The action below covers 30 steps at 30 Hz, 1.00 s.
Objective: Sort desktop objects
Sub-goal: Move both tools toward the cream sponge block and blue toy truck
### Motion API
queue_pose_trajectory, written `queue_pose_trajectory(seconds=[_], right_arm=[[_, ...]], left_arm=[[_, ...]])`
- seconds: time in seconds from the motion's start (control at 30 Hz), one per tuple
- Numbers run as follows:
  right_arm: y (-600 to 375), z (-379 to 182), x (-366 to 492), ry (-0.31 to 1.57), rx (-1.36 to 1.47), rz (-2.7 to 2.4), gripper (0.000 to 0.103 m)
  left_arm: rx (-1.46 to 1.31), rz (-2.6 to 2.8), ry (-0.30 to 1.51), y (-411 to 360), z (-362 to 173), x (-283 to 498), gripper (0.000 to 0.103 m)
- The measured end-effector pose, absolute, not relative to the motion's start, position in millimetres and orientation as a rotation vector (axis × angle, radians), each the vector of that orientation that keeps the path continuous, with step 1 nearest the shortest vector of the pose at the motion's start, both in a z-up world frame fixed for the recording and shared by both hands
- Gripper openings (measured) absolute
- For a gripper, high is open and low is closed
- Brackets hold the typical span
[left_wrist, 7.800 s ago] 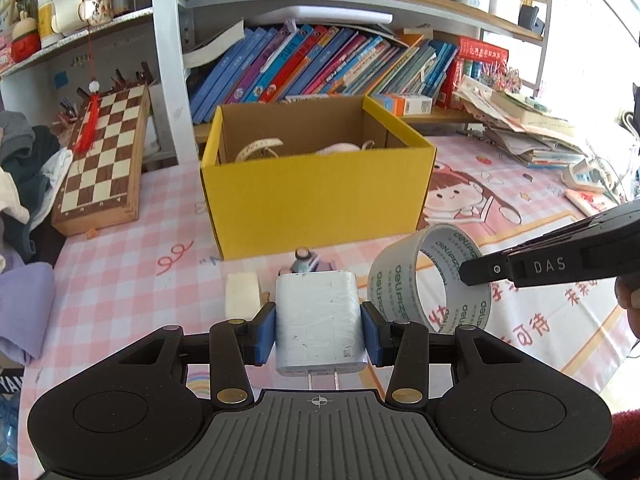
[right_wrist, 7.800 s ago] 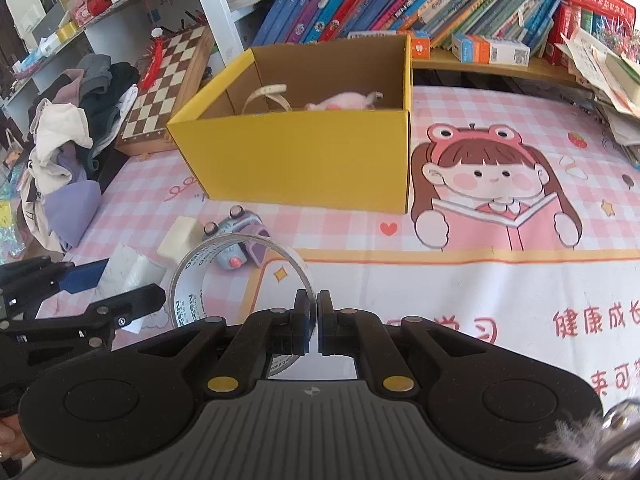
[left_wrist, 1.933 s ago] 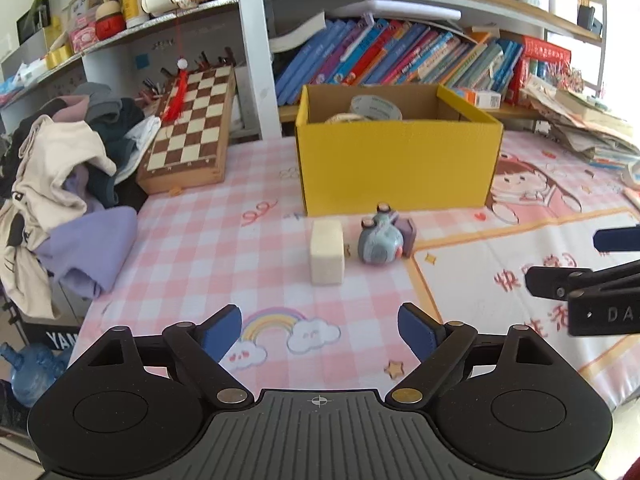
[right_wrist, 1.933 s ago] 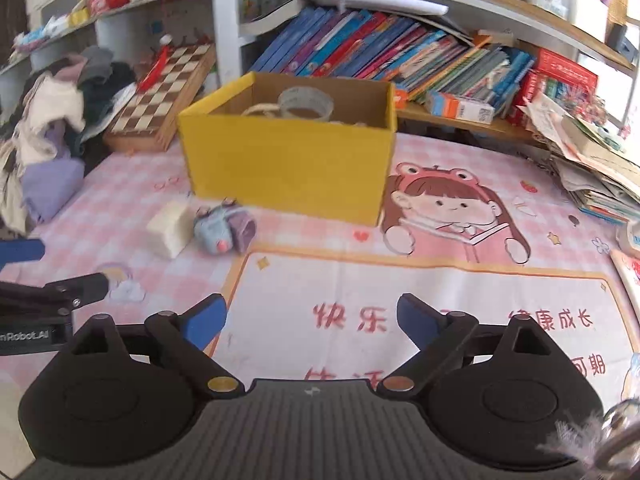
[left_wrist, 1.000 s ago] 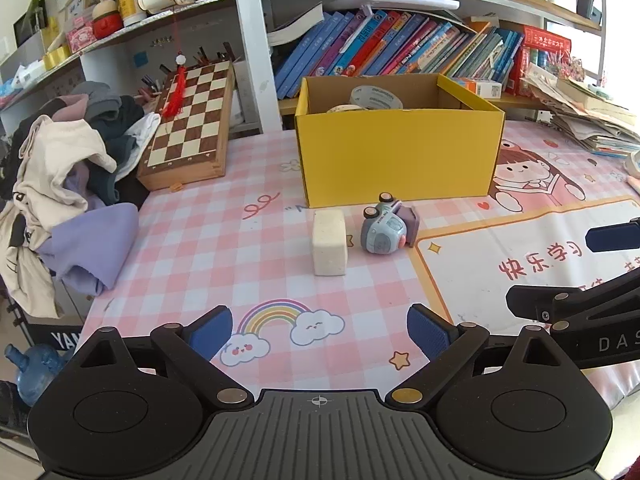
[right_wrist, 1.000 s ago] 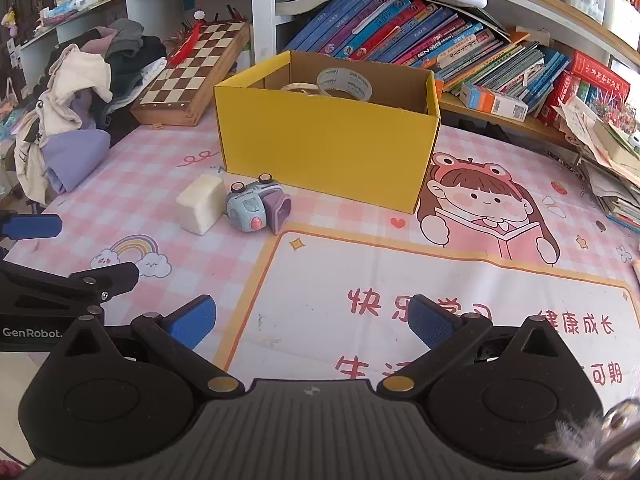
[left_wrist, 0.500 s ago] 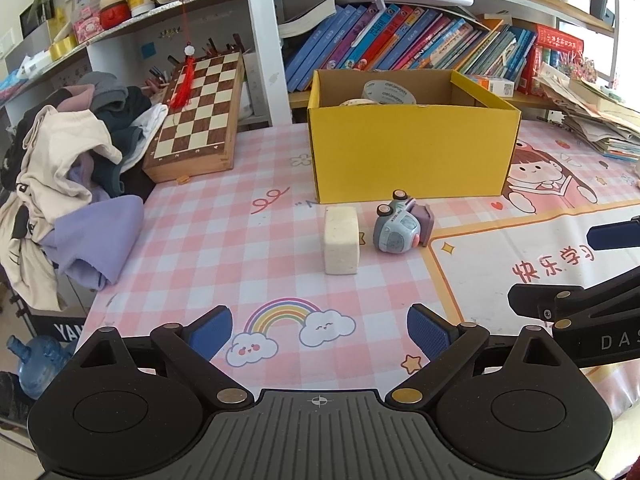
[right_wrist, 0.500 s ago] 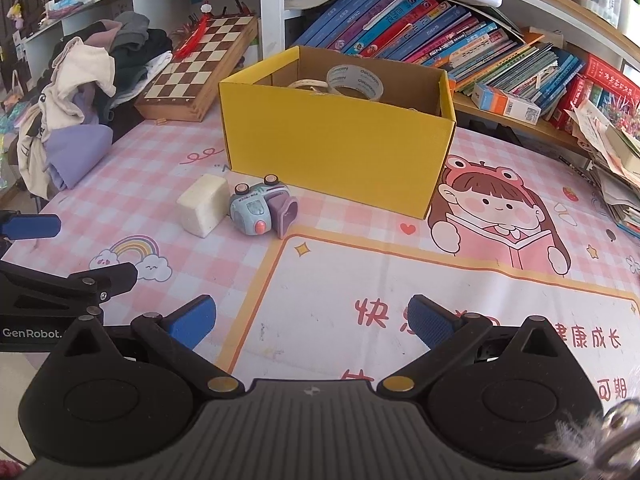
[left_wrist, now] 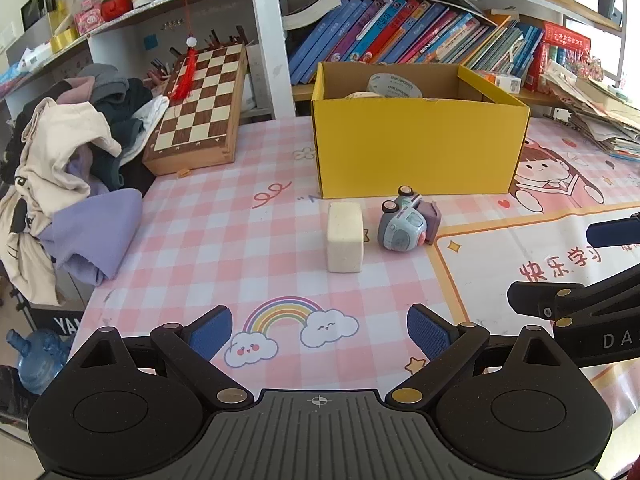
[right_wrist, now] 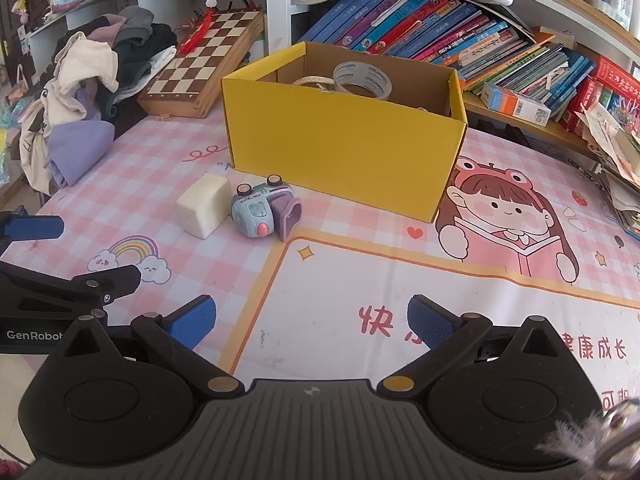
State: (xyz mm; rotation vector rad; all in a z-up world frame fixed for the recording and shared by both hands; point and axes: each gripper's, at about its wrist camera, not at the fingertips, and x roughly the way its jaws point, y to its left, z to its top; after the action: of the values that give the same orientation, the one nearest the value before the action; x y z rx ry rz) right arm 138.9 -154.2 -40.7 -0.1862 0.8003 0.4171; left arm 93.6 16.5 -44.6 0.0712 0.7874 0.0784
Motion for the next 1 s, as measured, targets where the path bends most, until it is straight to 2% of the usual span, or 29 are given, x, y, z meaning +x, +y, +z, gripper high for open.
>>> queue_pose_trajectory(seconds=[0.33,0.47,0.53,1.0], right_arm=[[-152,-43,151,0.8,-0.202,0.433,0.1],[-150,-45,160,0.809,-0.207,0.456,0.091],[-148,-46,166,0.817,-0.207,0.469,0.09],[-137,-52,205,0.847,-0.19,0.566,0.086]], left_arm=[[0.065,0.079,0.782,16,-48,101,0.096],[0.043,0.088,0.778,19,-48,106,0.096],[0.038,0.095,0.779,20,-49,109,0.096],[0.034,0.116,0.814,20,-62,132,0.087]])
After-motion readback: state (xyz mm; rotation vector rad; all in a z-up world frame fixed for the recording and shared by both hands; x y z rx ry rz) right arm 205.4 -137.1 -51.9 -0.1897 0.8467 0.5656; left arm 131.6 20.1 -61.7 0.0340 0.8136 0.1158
